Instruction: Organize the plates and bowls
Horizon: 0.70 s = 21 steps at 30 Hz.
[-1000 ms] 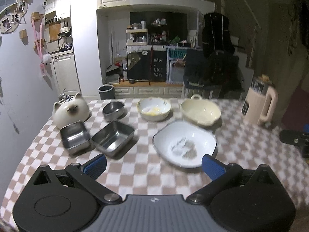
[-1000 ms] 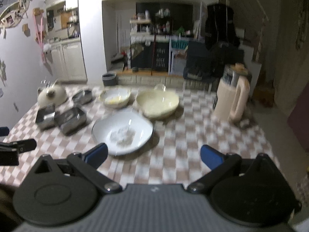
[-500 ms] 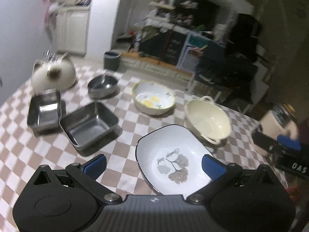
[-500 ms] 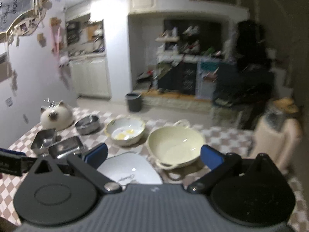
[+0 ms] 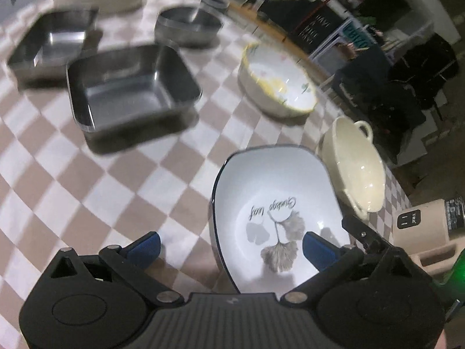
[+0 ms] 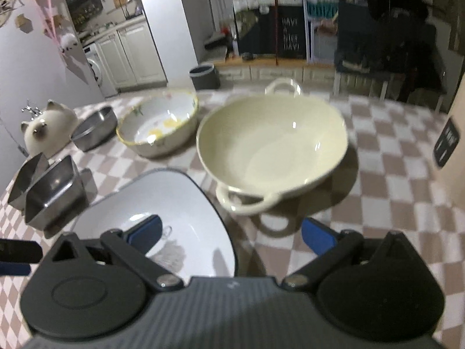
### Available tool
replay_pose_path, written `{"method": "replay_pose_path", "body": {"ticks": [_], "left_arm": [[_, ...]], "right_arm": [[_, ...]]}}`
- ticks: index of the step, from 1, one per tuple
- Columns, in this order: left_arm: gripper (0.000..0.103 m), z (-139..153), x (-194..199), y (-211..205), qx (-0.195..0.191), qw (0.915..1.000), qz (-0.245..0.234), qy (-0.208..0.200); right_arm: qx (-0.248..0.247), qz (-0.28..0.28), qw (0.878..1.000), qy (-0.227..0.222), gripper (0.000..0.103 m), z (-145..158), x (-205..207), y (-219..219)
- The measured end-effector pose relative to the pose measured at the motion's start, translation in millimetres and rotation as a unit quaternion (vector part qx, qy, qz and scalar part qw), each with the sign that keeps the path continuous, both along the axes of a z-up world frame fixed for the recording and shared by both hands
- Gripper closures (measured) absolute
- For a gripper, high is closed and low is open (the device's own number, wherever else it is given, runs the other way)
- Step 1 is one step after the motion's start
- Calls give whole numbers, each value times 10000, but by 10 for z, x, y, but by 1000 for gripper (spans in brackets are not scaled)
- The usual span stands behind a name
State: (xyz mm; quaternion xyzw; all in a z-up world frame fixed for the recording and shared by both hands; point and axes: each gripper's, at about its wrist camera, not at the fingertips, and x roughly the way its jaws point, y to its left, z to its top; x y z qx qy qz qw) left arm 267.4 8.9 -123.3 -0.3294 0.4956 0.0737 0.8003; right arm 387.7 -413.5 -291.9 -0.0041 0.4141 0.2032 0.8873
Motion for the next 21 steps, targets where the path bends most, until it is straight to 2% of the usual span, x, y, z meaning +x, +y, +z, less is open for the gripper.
{"method": "replay_pose_path", "body": {"ticks": [2, 4, 5, 7, 10, 12, 14, 16, 18, 21], "left_arm": [[14, -95, 41, 14, -221, 9997, 7, 63], [32, -162, 81, 23, -414, 9991, 4, 100], [36, -193, 98, 24, -481, 9988, 6, 128], [52, -238, 135, 17, -545, 9984, -37, 174], [67, -300, 180, -3, -593, 9978, -158, 264], [73, -314, 188, 0, -504, 9981, -196, 300], [78, -321, 196, 28, -433, 9984, -206, 313], [79, -319, 196, 74, -356, 9987, -197, 296], [79, -305, 205, 109, -204, 9992, -245, 250], [79, -275, 213, 141, 127, 9992, -340, 185]], "right_arm": [[138, -13, 9997, 220, 1, -88, 90, 6], [317, 38, 9990, 322, 16, -146, 124, -2], [359, 48, 9986, 381, 20, -143, 166, 11], [466, 135, 9976, 484, 33, -173, 191, 31], [670, 323, 9953, 623, 48, -232, 224, 62], [572, 265, 9966, 540, 49, -255, 193, 131], [340, 249, 9979, 491, 56, -244, 164, 176], [411, 96, 9972, 620, 71, -223, 132, 123], [512, 49, 9961, 718, 82, -202, 67, 63], [460, 156, 9950, 868, 86, -182, -94, 81]]}}
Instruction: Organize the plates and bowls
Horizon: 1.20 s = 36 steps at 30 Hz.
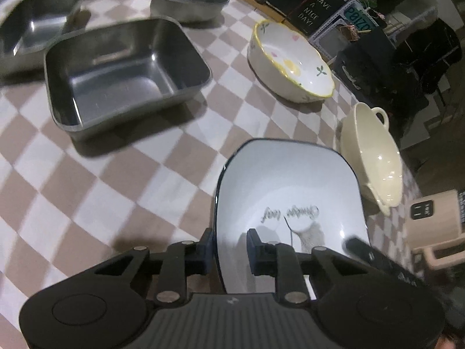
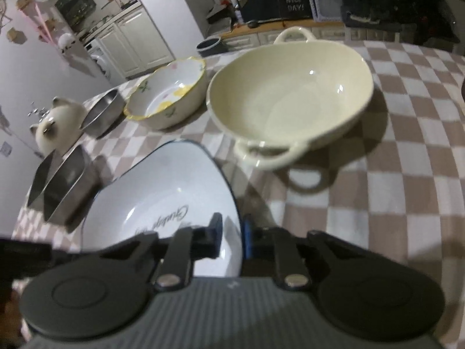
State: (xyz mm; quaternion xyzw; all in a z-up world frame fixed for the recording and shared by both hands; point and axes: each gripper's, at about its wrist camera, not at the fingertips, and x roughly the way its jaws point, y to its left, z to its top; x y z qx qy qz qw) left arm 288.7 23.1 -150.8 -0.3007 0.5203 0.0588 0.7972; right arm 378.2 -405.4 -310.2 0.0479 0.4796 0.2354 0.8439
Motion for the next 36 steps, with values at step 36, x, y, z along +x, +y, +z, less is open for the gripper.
{"method": "replay_pose_path", "body": {"ticks": [36], "left_arm": [[79, 138, -399, 350, 1547, 9831, -970, 86]], "right_arm": [[-481, 319, 9944, 882, 86, -152, -917, 813]]}}
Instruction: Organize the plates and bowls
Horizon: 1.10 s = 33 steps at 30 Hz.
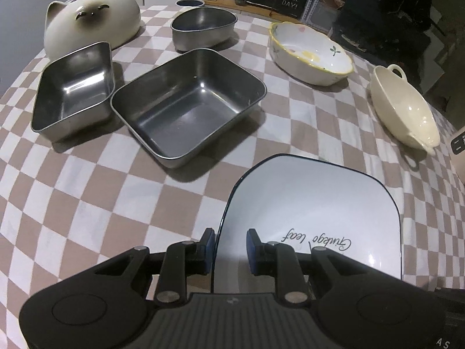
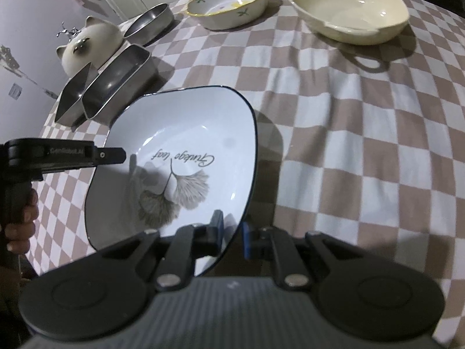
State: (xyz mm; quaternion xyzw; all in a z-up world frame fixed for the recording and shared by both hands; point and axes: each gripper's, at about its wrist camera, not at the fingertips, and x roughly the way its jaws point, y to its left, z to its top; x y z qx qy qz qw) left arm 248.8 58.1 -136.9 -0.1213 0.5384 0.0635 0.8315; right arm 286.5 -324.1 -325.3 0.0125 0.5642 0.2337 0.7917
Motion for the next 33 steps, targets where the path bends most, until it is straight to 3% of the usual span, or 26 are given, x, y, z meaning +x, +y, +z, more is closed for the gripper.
{"method": "replay_pose_path", "body": {"ticks": [11, 21, 23, 28, 29, 31, 33], "left_arm": [[79, 58, -87, -44, 302, 9980, -550, -63], [76, 33, -159, -8, 257, 9973, -677, 153], [72, 22, -171, 3, 315, 9970, -669, 211], [45, 30, -218, 73, 395, 9971, -606, 250], [42, 36, -234, 86, 409, 9971, -602, 240], [28, 50, -255, 106, 429, 9970, -611, 220], [20, 66, -285, 123, 456, 9969, -615, 190]], "right_arm": [[54, -199, 9996, 193, 86, -29, -95, 12], [84, -216, 9994, 261, 85, -59, -103, 31], [79, -208, 9995, 246, 85, -61, -105, 26], [-38, -200, 9998, 18, 82, -9, -138, 27], [-68, -214, 9997, -47, 78, 14, -140, 25], [-91, -302, 9994, -115, 50, 54, -132, -1], [-128, -416, 9989, -183, 37, 92, -135, -29]]}}
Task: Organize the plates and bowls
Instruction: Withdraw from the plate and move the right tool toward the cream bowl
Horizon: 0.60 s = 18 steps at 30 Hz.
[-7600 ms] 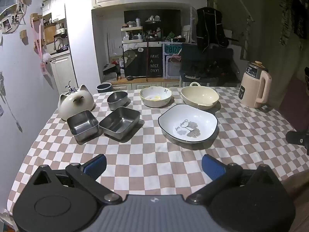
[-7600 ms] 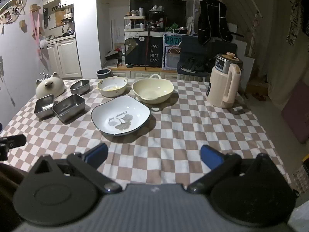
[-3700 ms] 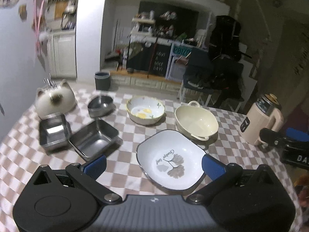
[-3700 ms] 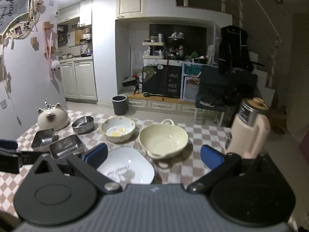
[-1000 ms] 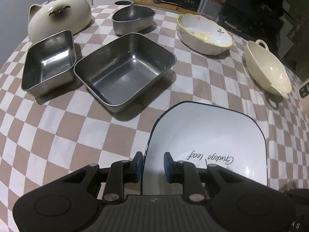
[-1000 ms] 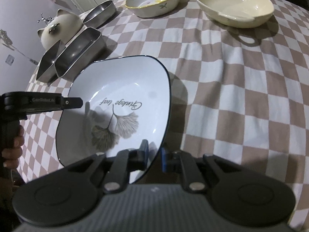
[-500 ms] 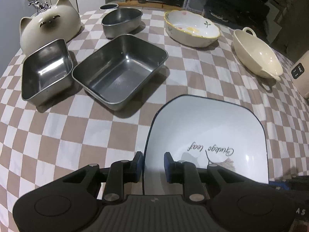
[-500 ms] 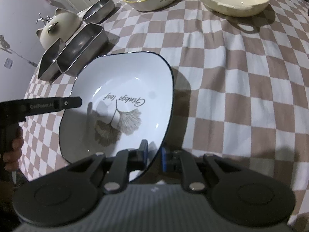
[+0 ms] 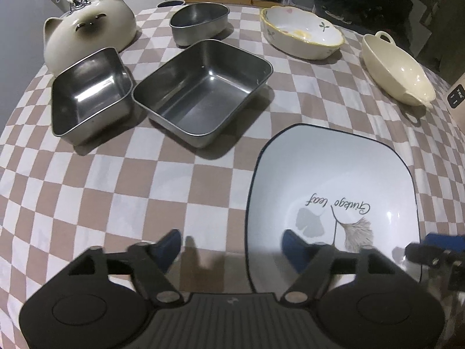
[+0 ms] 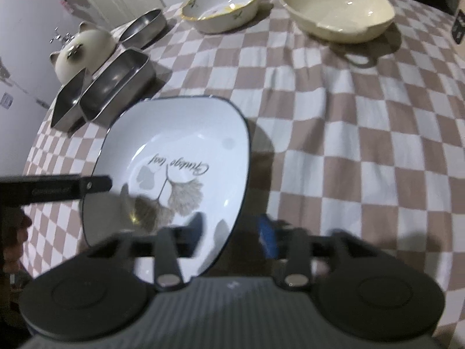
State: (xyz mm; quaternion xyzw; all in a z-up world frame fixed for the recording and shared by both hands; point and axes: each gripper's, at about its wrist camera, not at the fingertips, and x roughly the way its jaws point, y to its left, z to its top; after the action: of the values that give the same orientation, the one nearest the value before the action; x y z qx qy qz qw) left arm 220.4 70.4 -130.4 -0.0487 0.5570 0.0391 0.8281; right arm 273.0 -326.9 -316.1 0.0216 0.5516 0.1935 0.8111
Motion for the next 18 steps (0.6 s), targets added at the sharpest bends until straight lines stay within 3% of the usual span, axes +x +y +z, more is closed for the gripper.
{"method": "replay_pose_path", "body": {"ticks": [4, 7, 12, 18], "left_arm": [[5, 32, -46, 20, 6, 10000, 21, -79], [0, 74, -78, 26, -5, 9997, 46, -237], [0, 175, -82, -55, 44, 9988, -61, -485], [0, 333, -5, -246, 119, 9953, -204, -940]], "right_arm": [[56, -172, 9998, -107, 17, 75, -15, -61], [86, -203, 9993, -305, 0, 151, -56, -85], [374, -467, 9956, -725, 0, 321, -94, -216], [813, -1580, 9781, -1088, 0, 458, 91, -582]]}}
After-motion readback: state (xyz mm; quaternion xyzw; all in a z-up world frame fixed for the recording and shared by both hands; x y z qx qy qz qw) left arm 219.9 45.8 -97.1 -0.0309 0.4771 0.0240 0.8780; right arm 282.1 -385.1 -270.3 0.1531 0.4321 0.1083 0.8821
